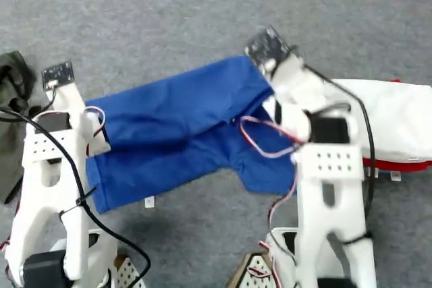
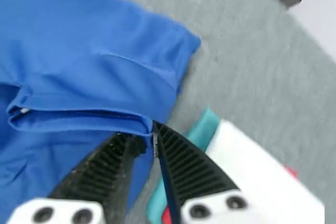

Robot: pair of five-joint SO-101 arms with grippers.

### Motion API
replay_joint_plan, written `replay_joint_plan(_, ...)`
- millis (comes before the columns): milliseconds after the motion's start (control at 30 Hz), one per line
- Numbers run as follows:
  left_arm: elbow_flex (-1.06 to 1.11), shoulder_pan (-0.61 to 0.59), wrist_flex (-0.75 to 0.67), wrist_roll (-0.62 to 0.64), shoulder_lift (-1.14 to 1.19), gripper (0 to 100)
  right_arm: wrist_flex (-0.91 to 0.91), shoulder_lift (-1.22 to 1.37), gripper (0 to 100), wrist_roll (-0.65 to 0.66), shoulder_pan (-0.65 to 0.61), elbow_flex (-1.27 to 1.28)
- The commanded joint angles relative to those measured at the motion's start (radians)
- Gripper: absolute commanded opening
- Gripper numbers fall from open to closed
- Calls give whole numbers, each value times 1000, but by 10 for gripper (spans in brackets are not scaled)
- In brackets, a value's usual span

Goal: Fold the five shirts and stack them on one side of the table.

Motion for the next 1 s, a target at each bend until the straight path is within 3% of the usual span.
replay_joint_plan(0, 51, 15, 5, 8, -38, 18, -23, -111, 5, 12, 65, 93)
replay_joint_plan(267, 169, -8, 14, -32, -41, 18, 55, -268, 5, 58, 122, 257)
replay_joint_plan(533, 138, -115, 48, -107, -41, 18, 84, -438, 5, 84, 211, 343)
replay_joint_plan(967, 176, -104, 84, -153, -41, 18, 78, -565, 5, 163, 272, 484)
